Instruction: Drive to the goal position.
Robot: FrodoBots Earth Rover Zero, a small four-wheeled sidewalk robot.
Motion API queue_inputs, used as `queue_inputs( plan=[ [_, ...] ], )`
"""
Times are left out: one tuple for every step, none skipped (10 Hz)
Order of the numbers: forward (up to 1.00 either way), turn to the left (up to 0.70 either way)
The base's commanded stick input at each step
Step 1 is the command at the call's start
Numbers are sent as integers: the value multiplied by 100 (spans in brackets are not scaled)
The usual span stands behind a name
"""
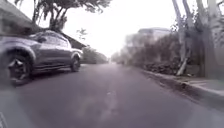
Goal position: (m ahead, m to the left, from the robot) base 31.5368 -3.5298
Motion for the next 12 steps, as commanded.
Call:
queue_inputs(
  plan=[
    [100, 0],
    [100, 0],
    [100, 0],
    [100, -35],
    [100, -40],
    [100, -40],
    [100, -40],
    [100, -40],
    [100, -5],
    [100, 0],
    [100, 0],
    [100, 0]
  ],
)
